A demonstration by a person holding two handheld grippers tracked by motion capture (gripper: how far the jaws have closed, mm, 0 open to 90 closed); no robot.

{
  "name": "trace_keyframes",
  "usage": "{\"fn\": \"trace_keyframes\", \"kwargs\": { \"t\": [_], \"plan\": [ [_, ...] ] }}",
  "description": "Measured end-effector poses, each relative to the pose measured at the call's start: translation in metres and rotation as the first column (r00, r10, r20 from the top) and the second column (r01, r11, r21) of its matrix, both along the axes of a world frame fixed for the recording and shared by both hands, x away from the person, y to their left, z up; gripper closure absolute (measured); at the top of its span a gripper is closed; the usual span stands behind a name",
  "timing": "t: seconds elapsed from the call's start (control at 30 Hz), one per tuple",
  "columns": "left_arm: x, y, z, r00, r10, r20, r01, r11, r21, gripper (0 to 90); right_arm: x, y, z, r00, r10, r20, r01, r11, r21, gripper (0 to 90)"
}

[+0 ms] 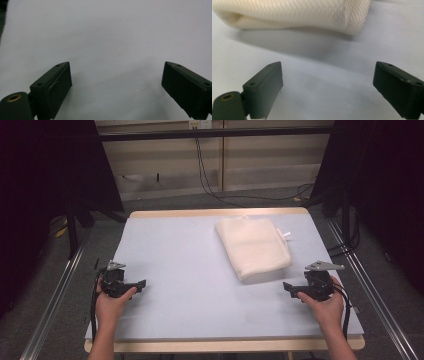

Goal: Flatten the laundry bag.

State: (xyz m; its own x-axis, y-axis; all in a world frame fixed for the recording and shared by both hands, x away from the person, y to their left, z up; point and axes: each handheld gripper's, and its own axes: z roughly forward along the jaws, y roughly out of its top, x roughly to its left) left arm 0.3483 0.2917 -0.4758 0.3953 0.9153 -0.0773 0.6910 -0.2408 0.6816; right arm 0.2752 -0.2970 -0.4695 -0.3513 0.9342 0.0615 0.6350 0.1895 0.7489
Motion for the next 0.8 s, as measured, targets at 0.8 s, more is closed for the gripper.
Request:
{"fn": "trace_keyframes", "kwargs": {
  "t": [0.8],
  "plan": [
    [-0.015,-0.024,0.018,0.9981,-0.059,-0.017,0.058,0.9961,-0.066,4.4,0.038,0.011,0.018,0.9983,-0.045,0.038,0.039,0.987,0.154,31.0]
  ]
}}
